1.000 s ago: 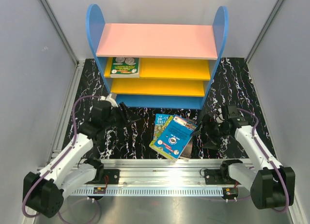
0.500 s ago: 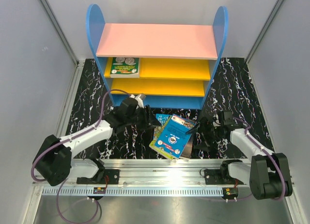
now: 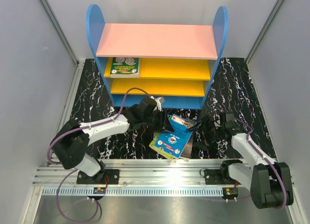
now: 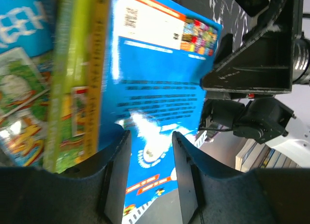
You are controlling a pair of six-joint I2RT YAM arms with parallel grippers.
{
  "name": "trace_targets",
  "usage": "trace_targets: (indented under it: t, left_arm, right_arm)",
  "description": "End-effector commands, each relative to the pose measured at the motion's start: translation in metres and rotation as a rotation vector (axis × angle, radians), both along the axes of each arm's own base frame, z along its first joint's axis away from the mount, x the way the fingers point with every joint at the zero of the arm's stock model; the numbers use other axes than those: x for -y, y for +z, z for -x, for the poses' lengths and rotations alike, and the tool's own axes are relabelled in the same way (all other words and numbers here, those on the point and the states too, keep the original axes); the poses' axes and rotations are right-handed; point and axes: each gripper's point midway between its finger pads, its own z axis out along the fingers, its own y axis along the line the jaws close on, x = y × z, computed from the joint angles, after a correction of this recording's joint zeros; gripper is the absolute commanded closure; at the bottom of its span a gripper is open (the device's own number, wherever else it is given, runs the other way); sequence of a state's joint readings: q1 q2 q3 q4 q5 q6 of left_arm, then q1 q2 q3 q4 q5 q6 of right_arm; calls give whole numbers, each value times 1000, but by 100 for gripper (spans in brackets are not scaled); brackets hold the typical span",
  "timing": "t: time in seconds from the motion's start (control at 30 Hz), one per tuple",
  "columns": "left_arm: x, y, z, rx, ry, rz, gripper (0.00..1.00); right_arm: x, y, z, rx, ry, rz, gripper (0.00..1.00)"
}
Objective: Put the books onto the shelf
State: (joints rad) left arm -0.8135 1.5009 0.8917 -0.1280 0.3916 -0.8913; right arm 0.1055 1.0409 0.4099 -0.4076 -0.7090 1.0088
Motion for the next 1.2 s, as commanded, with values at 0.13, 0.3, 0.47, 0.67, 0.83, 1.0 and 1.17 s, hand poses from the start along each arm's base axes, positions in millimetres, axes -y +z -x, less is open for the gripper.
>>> trace_targets:
  t: [0.13, 0.3, 0.47, 0.67, 0.83, 1.0, 1.17]
  left_arm:
    - [28, 16, 7, 26, -101, 38, 59]
    - [35, 13, 13, 9, -126, 40, 59]
    - [40, 8, 18, -10, -142, 40, 59]
    - [45, 6, 21, -24, -157, 48, 61]
    - [46, 3, 23, -31, -162, 44, 61]
    - [44, 1, 23, -35, -162, 37, 62]
    - [42, 3, 25, -28, -169, 28, 64]
  right_arm:
    - [-6, 8, -5, 15, -31, -56, 5]
    - [-8, 12, -7, 14, -50, -85, 6]
    - [-10, 19, -18, 48, -71, -111, 15]
    - [-13, 13, -27, 61, -62, -113, 34]
    - [-18, 4, -28, 75, -14, -109, 61]
    - [-20, 7, -21, 90, 35, -119, 89]
    - [-17, 19, -10, 124, 45, -103, 100]
